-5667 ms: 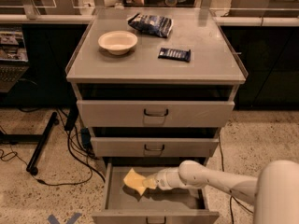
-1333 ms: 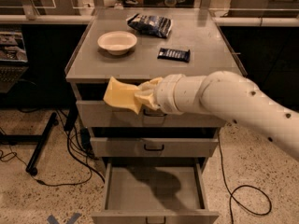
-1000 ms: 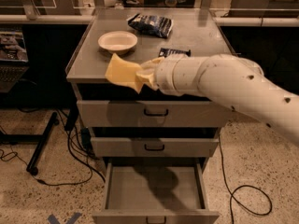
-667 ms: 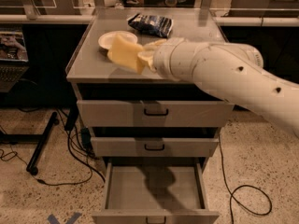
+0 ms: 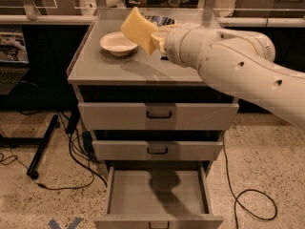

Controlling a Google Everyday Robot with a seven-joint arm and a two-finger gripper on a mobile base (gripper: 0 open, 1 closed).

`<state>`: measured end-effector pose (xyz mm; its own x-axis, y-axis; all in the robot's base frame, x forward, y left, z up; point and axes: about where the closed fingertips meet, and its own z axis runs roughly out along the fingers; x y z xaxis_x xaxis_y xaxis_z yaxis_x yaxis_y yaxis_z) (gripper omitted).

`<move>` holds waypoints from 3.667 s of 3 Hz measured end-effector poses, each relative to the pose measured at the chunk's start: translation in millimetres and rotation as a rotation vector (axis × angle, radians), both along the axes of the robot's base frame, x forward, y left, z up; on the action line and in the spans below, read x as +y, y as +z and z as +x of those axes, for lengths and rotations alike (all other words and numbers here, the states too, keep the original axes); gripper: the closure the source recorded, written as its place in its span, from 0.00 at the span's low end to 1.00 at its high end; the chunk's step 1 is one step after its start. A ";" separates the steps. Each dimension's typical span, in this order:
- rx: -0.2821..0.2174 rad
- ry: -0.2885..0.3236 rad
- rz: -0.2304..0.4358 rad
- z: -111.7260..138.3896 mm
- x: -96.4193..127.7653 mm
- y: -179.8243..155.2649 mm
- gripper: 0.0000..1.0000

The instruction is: Pick sponge from bottom drawer and place on counter

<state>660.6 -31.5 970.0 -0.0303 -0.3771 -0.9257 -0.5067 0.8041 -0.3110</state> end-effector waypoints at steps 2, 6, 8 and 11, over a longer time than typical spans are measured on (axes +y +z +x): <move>0.154 -0.134 0.136 49.7 -46.8 -53.4 1.00; 0.175 -0.110 0.102 41.6 -36.4 -69.3 1.00; 0.209 -0.101 0.080 37.5 -32.8 -86.7 1.00; 0.209 -0.101 0.080 37.5 -32.8 -86.7 0.35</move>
Offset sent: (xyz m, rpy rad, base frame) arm 0.0761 -0.0246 -0.1091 0.1867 0.2543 -0.2035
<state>698.1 -64.3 883.3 -0.2579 -0.2882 -0.9222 -0.4692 0.8717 -0.1412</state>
